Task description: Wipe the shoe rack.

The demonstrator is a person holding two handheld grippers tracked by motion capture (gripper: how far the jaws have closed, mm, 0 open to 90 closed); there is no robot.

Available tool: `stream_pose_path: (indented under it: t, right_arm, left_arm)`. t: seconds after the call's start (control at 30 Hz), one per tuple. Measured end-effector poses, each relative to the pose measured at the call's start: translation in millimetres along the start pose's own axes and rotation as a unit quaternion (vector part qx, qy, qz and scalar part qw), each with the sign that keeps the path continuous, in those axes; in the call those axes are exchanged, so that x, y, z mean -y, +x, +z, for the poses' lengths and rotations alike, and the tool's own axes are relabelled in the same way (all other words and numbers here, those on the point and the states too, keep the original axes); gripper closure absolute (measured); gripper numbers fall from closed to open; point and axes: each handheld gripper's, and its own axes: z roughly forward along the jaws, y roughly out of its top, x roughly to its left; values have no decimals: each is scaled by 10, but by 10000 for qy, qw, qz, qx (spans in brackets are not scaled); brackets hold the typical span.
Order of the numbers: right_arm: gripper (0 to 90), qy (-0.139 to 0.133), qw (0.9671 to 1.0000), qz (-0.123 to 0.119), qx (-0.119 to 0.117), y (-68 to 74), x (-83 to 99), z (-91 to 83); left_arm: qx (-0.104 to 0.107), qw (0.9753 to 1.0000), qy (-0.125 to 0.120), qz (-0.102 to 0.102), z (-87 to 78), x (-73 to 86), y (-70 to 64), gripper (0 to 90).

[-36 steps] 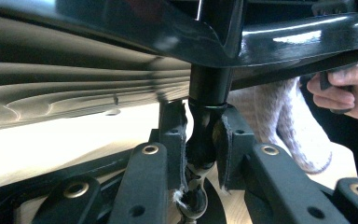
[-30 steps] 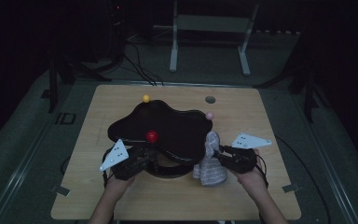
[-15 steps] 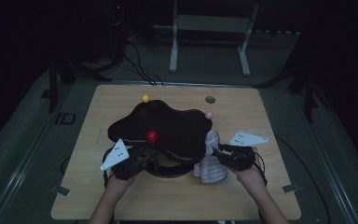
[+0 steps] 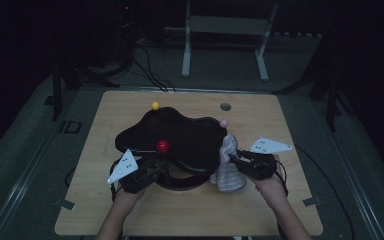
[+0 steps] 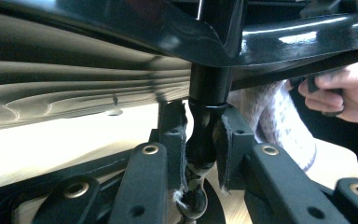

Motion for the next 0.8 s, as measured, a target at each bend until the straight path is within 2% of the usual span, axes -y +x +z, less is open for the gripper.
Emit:
stream_pose_path:
  t: [0.1,0.13,0.17,0.2,0.23,0.27,0.37,0.47,0.53,0.6,0.67,0.8]
  right_arm:
    - [740,-106,9999,87,-78,28,-28,-39]
    - [743,-42,10000,18,-36,97,5,-9]
    - [743,-42,10000,18,-36,97,5,-9]
    - [744,-7,9999,130,-113,114,74,28]
    - [744,-7,9999,130,-113,114,74,28]
    - [743,114,9999,43,-75,144,121,59]
    - [741,80,9999,25,-83,129,114,38]
    - [741,-131,9999,61,-8,58,23,-15]
    - [742,8,10000,35,-44,64,27,49]
    - [742,118,9997,158,-142,49,68,95]
    - [742,222,9996,101,-158,48,107,120]
    - [740,109,9999,125,-37,-16,70,80]
  left_arm:
    - [2,10000,3,-3,-5,0,2,756]
    - [-15,10000,2,-6,-26,0,8,755]
    - [-15,10000,2,-6,-26,0,8,756]
    - [-16,10000,12,-5,-36,0,13,755]
    - [-25,10000,24,-3,-43,-3,13,755]
    - [-29,10000,23,-5,-46,-4,10,756]
    - [-19,10000,19,-7,-54,-1,4,756]
    - [46,10000,26,8,-44,-3,-10,756]
    - [49,10000,20,4,-45,-2,-6,756]
    - [1,10000,27,4,-58,-4,8,756]
    - [-3,10000,29,7,-58,-4,7,756]
    - [-10,10000,23,4,-53,-4,2,756]
